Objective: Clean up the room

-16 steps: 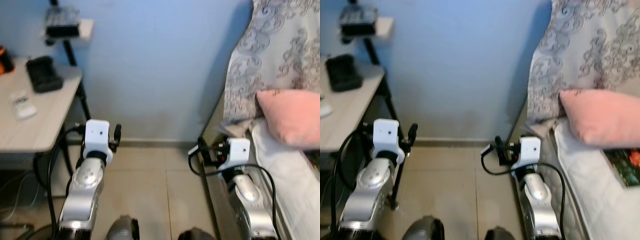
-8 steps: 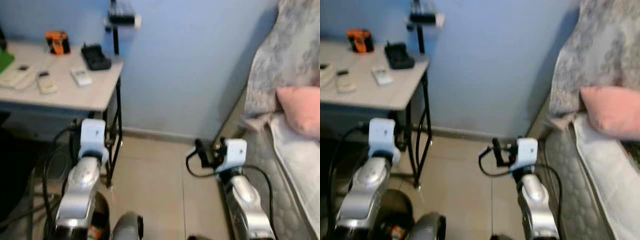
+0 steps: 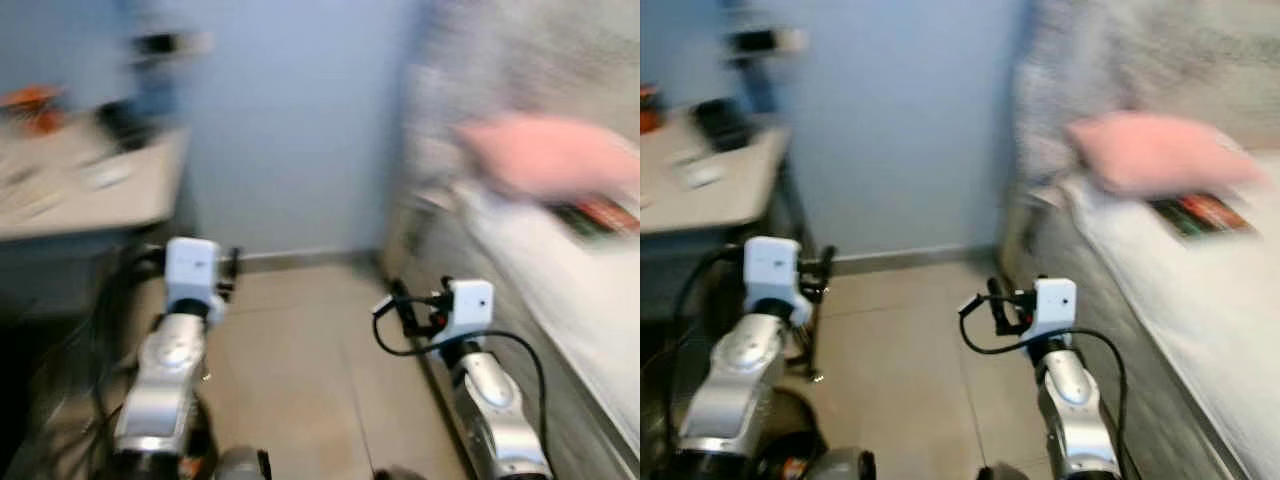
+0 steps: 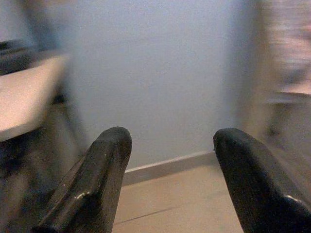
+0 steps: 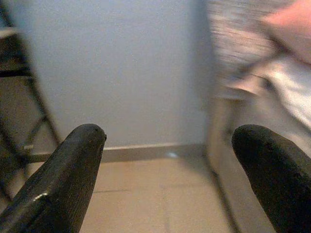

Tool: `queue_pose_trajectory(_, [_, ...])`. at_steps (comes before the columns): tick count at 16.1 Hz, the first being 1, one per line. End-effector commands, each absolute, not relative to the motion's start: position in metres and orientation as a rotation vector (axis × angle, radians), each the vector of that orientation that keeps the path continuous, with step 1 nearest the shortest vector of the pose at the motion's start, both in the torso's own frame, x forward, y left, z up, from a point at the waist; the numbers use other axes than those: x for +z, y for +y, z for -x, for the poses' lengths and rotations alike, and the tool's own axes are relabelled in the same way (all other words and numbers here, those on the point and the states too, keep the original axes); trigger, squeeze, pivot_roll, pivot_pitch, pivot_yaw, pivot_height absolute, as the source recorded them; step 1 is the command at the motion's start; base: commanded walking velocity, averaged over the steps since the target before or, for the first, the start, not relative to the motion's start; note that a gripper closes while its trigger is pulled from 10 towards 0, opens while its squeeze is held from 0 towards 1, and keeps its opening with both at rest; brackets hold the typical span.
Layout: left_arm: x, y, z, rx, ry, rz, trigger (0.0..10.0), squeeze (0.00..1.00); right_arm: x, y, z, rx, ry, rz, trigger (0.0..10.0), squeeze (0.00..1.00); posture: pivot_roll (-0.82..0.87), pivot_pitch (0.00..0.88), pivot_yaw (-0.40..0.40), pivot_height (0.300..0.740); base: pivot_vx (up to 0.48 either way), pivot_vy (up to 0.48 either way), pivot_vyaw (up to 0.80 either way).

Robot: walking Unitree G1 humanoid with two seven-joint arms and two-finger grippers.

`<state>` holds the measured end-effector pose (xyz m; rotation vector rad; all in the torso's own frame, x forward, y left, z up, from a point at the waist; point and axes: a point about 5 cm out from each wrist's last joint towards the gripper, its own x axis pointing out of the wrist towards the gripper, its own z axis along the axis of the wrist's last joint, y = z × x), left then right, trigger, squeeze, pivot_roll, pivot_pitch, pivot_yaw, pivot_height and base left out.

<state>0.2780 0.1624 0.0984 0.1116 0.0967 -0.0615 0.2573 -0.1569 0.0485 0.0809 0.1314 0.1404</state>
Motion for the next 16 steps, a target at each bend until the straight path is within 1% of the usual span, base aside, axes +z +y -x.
queue_pose_trajectory(1, [0.101,0.156,-0.282,-0.118,0.086,-0.108,10.0,0.0,0.052,-0.159,-0.26,0.126,0.113,-0.087,10.0,0.0,0.07,0.0,-0.039,0.71,0.0,0.0,-0.75])
queue_pose_trajectory(3, [0.094,0.149,-0.276,-0.219,0.114,-0.05,10.0,0.0,0.053,-0.161,-0.259,0.115,0.103,-0.083,10.0,0.0,0.06,0.0,-0.039,0.71,0.0,0.0,-0.76])
queue_pose_trajectory(4, [0.091,0.144,-0.271,-0.309,0.118,0.001,10.0,0.0,0.054,-0.163,-0.259,0.098,0.097,-0.083,10.0,0.0,0.06,0.0,-0.04,0.71,0.0,0.0,-0.76])
queue_pose_trajectory(6, [0.093,0.141,-0.274,-0.364,0.103,-0.021,10.0,0.0,0.055,-0.163,-0.26,0.083,0.087,-0.084,10.0,0.0,0.06,0.0,-0.036,0.71,0.0,0.0,-0.76])
queue_pose_trajectory(7, [0.093,0.142,-0.275,-0.352,0.105,-0.016,10.0,0.0,0.055,-0.163,-0.261,0.078,0.083,-0.083,10.0,0.0,0.05,0.0,-0.034,0.71,0.0,0.0,-0.76])
queue_pose_trajectory(8, [0.092,0.15,-0.278,-0.284,0.115,0.025,10.0,0.0,0.058,-0.164,-0.261,0.053,0.063,-0.081,10.0,0.0,0.05,0.0,-0.03,0.71,0.0,0.0,-0.76])
queue_pose_trajectory(9, [0.088,0.165,-0.274,-0.169,0.13,0.052,10.0,0.0,0.063,-0.17,-0.26,-0.001,0.039,-0.087,10.0,0.0,0.04,0.0,-0.028,0.71,0.0,0.0,-0.76])
queue_pose_trajectory(10, [0.085,0.169,-0.269,-0.151,0.137,0.05,10.0,0.0,0.065,-0.174,-0.258,-0.031,0.029,-0.092,10.0,0.0,0.04,0.0,-0.023,0.71,0.0,0.0,-0.76])
queue_pose_trajectory(11, [0.082,0.169,-0.26,-0.165,0.146,0.037,10.0,0.0,0.066,-0.181,-0.254,-0.07,0.022,-0.092,10.0,0.0,0.03,0.0,-0.019,0.71,0.0,0.0,-0.76])
queue_pose_trajectory(12, [0.08,0.16,-0.253,-0.257,0.155,0.003,10.0,0.0,0.061,-0.188,-0.249,-0.113,0.04,-0.105,10.0,0.0,0.03,0.0,-0.015,0.71,0.0,0.0,-0.76])
queue_pose_trajectory(13, [0.079,0.157,-0.254,-0.291,0.164,-0.024,10.0,0.0,0.058,-0.19,-0.246,-0.124,0.053,-0.112,10.0,0.0,0.03,0.0,-0.012,0.71,0.0,0.0,-0.76])
queue_pose_trajectory(16, [0.087,0.153,-0.268,-0.316,0.123,-0.023,10.0,0.0,0.059,-0.182,-0.248,-0.092,0.049,-0.116,10.0,0.0,0.01,0.0,-0.006,0.71,0.0,0.0,-0.76])
